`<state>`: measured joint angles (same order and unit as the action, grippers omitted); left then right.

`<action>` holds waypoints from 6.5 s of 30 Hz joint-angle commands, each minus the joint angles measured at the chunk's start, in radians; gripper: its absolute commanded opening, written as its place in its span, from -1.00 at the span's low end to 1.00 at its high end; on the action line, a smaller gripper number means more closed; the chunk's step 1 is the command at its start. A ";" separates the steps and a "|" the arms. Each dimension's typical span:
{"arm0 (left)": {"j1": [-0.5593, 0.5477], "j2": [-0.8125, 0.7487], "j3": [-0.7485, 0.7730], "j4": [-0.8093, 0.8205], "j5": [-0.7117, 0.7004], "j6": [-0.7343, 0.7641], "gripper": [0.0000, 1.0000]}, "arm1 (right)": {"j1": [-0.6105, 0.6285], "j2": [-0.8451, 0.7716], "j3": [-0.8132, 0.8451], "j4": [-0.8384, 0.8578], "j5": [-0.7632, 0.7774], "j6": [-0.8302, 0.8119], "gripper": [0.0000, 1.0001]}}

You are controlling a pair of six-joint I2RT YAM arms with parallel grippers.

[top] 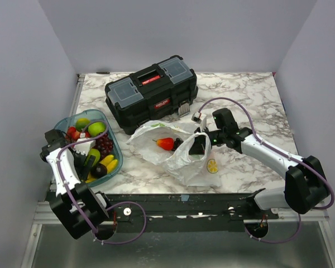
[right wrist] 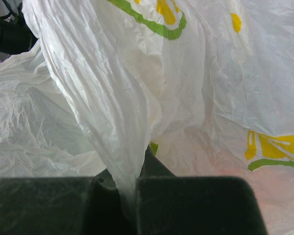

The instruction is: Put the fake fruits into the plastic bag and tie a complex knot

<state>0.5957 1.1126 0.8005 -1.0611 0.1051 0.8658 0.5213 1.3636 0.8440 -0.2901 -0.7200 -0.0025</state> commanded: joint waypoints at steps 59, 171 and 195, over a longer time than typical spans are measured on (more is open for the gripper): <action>-1.234 0.134 0.246 0.581 0.343 -0.010 0.65 | -0.023 0.070 0.140 -0.086 0.000 -0.057 -0.99; -1.490 0.565 1.341 0.291 -0.265 -1.186 -1.00 | 0.019 -0.382 0.173 0.440 0.503 0.014 1.00; -1.398 0.492 1.345 0.334 0.008 -1.270 -0.56 | 0.180 -0.310 -0.037 0.641 0.662 -0.233 -0.99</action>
<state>-0.8783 1.6752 2.1521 -0.7670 -0.0547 -0.4393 0.6949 1.0954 0.8326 0.3840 -0.0521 -0.2276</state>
